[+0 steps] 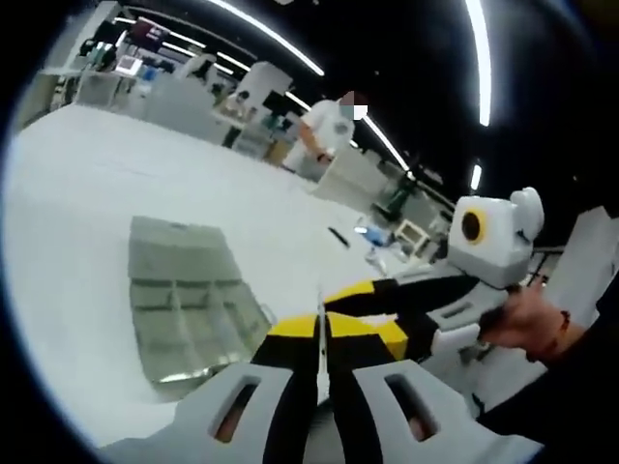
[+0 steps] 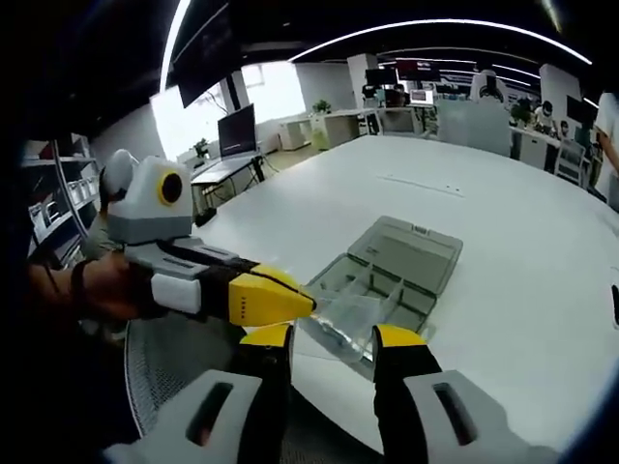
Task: Insert the divider into the dual guide fixture by aligning both edges with the guide slots and pushing it downward to the bottom, including one-sided entry, uneven engagement, binding, and posture correction.
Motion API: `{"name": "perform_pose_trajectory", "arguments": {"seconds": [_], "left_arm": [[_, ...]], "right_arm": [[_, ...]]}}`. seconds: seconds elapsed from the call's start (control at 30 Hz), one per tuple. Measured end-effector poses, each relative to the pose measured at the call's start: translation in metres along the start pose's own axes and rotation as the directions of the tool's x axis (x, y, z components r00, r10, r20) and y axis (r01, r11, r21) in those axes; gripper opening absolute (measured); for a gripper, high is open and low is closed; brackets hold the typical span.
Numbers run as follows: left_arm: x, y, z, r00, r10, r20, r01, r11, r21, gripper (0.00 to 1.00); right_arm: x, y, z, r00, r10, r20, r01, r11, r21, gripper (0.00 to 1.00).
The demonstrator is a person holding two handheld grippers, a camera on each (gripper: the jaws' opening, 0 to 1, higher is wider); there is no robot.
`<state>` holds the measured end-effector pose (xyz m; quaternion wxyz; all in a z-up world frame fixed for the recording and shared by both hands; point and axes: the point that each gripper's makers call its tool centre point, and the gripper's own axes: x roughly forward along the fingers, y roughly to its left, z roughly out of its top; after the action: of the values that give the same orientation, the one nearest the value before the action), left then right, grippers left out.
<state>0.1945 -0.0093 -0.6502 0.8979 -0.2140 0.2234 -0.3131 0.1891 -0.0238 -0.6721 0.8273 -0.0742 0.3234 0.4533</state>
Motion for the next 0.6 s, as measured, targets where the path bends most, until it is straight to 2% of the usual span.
{"name": "perform_pose_trajectory", "arguments": {"seconds": [0.2, 0.4, 0.5, 0.6], "left_arm": [[-0.005, 0.002, 0.003, 1.0, 0.016, 0.014, -0.016, 1.0, 0.02, 0.0], [-0.007, 0.007, 0.006, 0.999, 0.03, 0.022, -0.031, 0.999, 0.031, 0.0], [-0.011, 0.009, 0.007, 0.999, 0.036, 0.029, -0.037, 0.999, 0.035, 0.0], [-0.013, 0.012, 0.004, 0.999, 0.044, 0.018, -0.045, 0.998, 0.053, 0.0]], "right_arm": [[0.001, 0.001, 0.003, 1.0, 0.01, 0.008, -0.01, 1.0, -0.009, 0.31], [0.003, 0.001, 0.003, 1.0, 0.015, -0.024, -0.016, 0.999, -0.045, 0.29], [0.001, 0.0, 0.005, 1.0, 0.018, -0.015, -0.018, 0.999, -0.048, 0.29], [0.0, -0.004, 0.003, 0.999, 0.011, -0.031, -0.013, 0.998, -0.066, 0.27]]}}
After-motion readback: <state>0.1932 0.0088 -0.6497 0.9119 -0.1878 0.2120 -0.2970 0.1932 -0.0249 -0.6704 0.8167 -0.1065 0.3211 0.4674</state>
